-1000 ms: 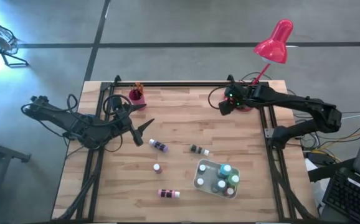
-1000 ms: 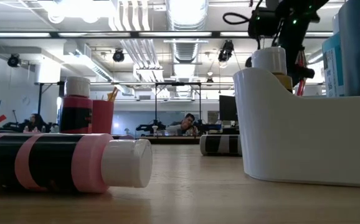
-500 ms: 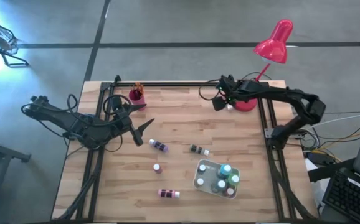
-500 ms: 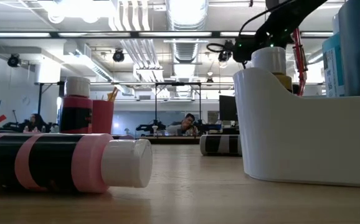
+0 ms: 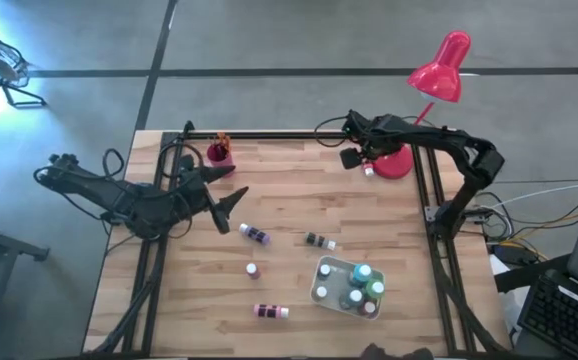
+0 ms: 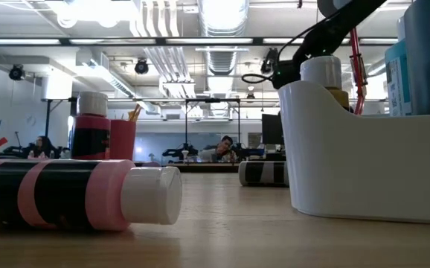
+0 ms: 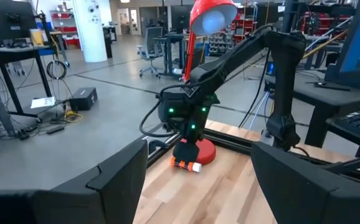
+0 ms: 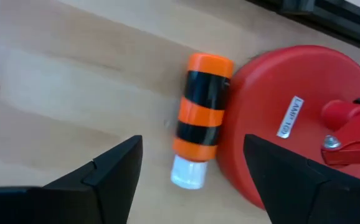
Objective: Pick & Place Paint Supplies
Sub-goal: Put the orange paint bottle into the white bin
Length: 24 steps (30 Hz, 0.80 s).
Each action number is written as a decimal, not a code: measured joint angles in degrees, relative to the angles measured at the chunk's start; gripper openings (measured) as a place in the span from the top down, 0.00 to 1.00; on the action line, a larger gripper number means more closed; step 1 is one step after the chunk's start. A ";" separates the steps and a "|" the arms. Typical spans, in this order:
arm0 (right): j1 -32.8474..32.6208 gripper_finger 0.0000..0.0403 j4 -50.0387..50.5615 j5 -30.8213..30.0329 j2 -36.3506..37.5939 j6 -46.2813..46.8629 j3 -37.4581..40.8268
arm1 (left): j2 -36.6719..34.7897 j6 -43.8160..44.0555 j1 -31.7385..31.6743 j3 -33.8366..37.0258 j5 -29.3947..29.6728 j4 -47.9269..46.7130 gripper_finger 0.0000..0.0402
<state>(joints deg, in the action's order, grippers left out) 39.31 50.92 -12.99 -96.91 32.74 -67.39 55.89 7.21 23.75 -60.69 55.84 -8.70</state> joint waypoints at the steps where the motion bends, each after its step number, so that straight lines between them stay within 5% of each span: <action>1: 0.44 0.33 0.07 0.02 -0.29 0.01 -0.07 | 0.03 0.00 0.00 0.03 -0.02 -0.13 0.27; 11: 3.41 0.37 -0.28 2.71 -1.56 -0.88 0.47 | 0.03 0.11 0.00 0.09 -0.03 -0.34 0.27; 24: 3.60 0.30 -4.07 3.01 -1.56 -0.23 2.89 | 0.03 0.35 0.00 0.09 -0.03 -0.31 0.27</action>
<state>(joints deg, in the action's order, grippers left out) 42.92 46.85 -9.99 -98.48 32.51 -64.50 55.92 7.55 23.75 -60.60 55.81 -9.02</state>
